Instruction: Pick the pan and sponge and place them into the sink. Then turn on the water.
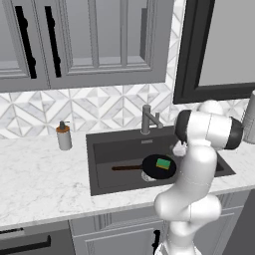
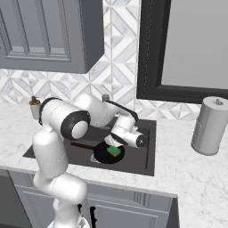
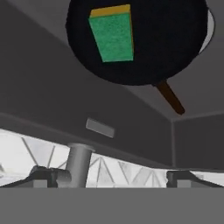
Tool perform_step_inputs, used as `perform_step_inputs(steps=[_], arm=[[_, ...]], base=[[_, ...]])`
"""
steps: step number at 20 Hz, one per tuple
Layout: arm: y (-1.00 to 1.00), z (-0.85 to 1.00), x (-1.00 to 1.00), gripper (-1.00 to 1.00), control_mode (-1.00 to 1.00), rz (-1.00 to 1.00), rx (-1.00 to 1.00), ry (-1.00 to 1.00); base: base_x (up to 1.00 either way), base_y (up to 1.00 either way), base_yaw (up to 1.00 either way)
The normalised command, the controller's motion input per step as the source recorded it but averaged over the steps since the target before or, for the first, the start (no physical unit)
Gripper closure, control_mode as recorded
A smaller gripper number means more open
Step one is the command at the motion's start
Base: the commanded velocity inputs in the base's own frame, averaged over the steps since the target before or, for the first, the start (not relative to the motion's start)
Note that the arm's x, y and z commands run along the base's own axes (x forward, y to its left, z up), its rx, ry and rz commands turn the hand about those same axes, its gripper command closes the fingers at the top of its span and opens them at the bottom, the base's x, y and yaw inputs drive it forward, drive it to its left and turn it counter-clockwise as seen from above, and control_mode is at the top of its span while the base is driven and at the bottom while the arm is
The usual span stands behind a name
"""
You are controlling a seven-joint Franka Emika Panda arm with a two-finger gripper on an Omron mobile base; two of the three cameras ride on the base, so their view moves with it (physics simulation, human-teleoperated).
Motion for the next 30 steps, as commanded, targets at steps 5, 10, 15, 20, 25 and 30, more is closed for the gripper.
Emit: perform_step_inputs(steps=[5,10,15,20,25,30], arm=[[0.00,0.41,-0.19,-1.00,-1.00,-0.17,0.08,-0.09],[-0.02,0.55,0.00,-1.00,-1.00,-0.02,0.13,-0.03],[-0.31,0.35,0.00,-1.00,-1.00,0.03,0.16,0.00],[-0.33,0.03,0.00,-1.00,-1.00,0.07,0.10,0.00],[-0.12,-0.08,0.17,-1.00,-1.00,0.13,0.00,-0.01],[0.00,-0.02,0.37,-1.00,-1.00,0.13,0.00,-0.07]], base=[[0.00,0.00,0.00],[0.00,0.00,0.00],[0.00,0.00,0.00],[0.00,0.00,0.00],[0.00,0.00,0.00],[0.00,0.00,0.00]])
